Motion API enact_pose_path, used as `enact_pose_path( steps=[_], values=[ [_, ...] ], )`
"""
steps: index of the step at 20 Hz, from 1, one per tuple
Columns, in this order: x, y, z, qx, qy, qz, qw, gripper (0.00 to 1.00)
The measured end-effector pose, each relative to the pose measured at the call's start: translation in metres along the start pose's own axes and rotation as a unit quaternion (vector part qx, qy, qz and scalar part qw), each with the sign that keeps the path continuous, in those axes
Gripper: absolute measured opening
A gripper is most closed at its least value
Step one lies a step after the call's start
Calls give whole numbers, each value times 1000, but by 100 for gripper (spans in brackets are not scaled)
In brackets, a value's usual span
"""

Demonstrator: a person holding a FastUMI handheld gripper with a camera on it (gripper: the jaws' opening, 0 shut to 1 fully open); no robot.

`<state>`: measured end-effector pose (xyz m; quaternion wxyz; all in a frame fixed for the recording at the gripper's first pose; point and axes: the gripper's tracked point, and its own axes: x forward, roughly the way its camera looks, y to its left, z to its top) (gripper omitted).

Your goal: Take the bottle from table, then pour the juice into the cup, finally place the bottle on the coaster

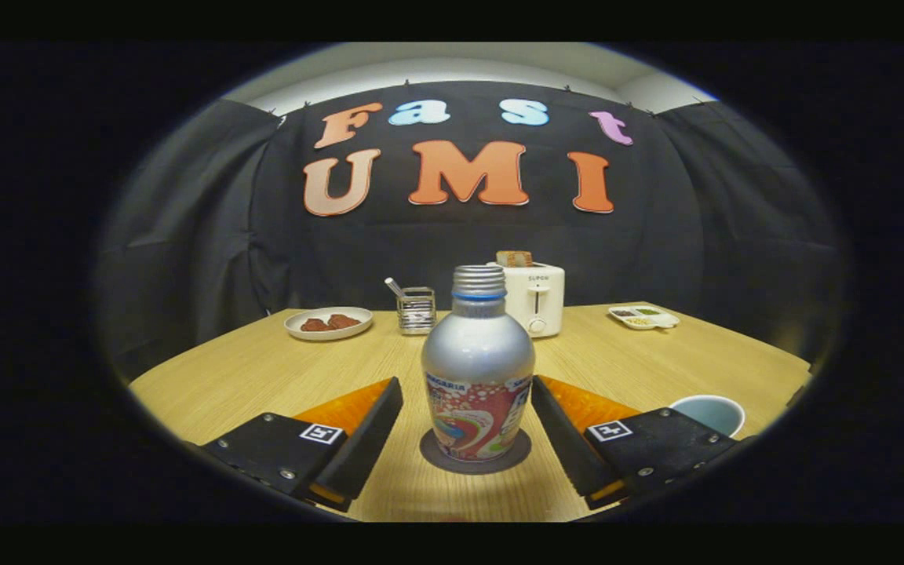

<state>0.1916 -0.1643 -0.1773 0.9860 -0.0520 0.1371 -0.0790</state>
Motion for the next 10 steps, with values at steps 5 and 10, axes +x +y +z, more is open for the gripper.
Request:
enact_pose_path(
  steps=[5, 10],
  values=[
    [-34, -2, 16, -26, -24, 14, 999, 97],
    [-68, 5, 41, 8, -55, 24, 998, 97]
  ],
)
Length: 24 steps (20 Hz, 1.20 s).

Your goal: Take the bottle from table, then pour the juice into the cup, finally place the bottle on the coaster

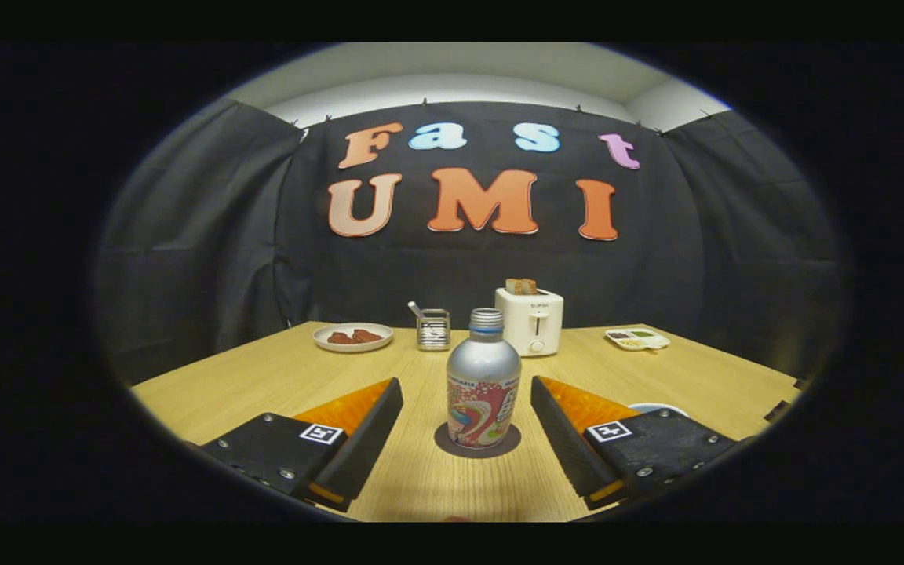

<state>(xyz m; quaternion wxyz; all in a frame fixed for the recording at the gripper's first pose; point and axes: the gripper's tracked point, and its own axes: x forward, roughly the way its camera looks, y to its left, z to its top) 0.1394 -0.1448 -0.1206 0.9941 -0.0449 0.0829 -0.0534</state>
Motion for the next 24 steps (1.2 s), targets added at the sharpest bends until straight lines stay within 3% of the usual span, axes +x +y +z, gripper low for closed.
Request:
enact_pose_path(
  steps=[7, 13, 24],
  values=[
    [-48, 18, 35, -9, -24, -17, 1000, 97],
    [-88, 49, 57, 8, -27, 4, 1000, 97],
    [-147, 32, 92, 12, -73, 3, 997, 97]
  ],
)
